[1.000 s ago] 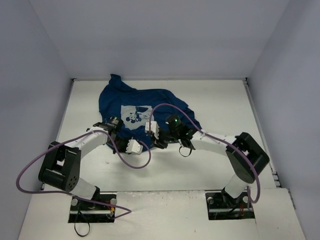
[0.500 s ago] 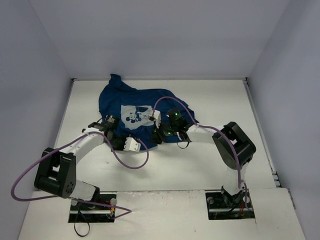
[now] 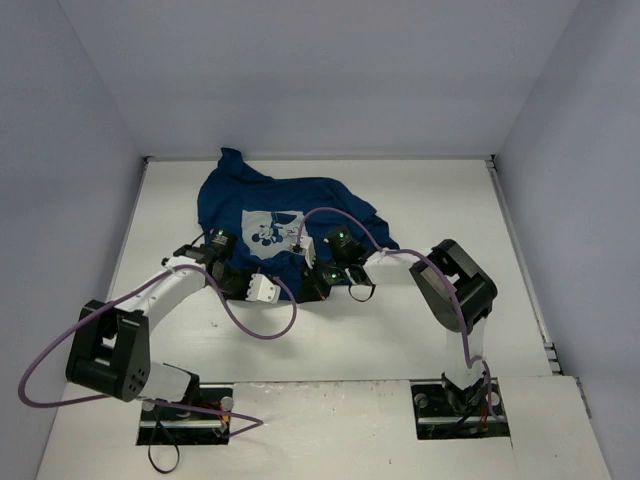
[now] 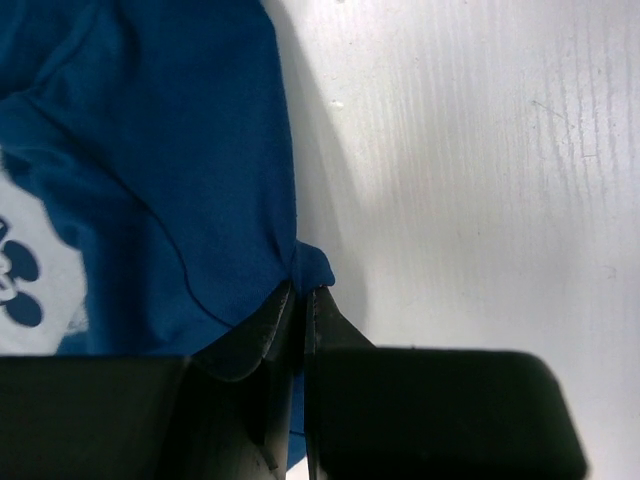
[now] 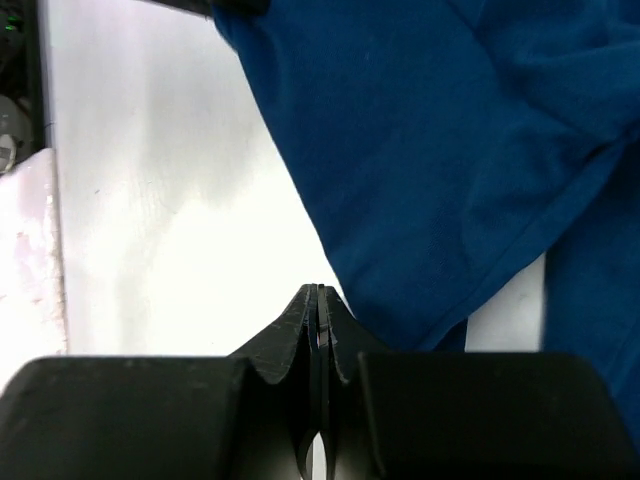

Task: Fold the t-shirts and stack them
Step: Flatten out the tshirt

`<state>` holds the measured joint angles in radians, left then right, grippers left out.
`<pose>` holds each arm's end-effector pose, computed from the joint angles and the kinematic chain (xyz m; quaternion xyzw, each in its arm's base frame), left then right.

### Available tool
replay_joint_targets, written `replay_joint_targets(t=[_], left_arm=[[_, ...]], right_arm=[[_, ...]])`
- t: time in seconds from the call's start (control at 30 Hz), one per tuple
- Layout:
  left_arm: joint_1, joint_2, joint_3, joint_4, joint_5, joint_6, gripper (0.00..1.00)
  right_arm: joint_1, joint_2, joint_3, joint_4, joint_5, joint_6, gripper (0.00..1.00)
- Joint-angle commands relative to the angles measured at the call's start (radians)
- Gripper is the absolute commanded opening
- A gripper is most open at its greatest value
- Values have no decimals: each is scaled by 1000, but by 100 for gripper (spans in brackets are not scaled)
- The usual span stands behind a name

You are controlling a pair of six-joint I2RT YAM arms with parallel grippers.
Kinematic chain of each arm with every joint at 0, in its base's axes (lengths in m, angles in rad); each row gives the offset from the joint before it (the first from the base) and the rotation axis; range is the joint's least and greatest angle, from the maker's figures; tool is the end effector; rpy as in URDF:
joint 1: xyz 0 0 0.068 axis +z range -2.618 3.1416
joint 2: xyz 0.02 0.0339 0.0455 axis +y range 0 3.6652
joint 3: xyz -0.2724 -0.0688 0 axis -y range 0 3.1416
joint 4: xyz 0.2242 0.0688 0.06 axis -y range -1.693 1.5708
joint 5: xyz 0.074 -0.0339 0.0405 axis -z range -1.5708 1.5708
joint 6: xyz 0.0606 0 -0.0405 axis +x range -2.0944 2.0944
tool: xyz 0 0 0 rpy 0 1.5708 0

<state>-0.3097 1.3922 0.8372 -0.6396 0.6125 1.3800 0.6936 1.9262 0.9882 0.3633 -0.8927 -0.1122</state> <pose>0.2172 -0.1061 0.1995 0.7379 0.5796 -0.1638 0.3044 0.2696 0.2855 0.1627 -0.5004 0.6481 0.4868 0.3041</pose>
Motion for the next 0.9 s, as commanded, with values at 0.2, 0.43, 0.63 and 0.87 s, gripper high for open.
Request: replay_joint_targets(t=[0.2, 0.43, 0.63, 0.87], left_arm=[[14, -267, -90, -38, 90, 35, 0], [14, -222, -86, -43, 64, 58, 0], [22, -185, 19, -85, 104, 0, 0], [32, -116, 187, -239, 243, -77, 0]], right_arm=[[-26, -273, 0, -51, -36, 156, 28], [-52, -96, 50, -55, -42, 285, 47], [-52, -63, 25, -56, -107, 256, 60], [-100, -225, -42, -62, -62, 121, 63]])
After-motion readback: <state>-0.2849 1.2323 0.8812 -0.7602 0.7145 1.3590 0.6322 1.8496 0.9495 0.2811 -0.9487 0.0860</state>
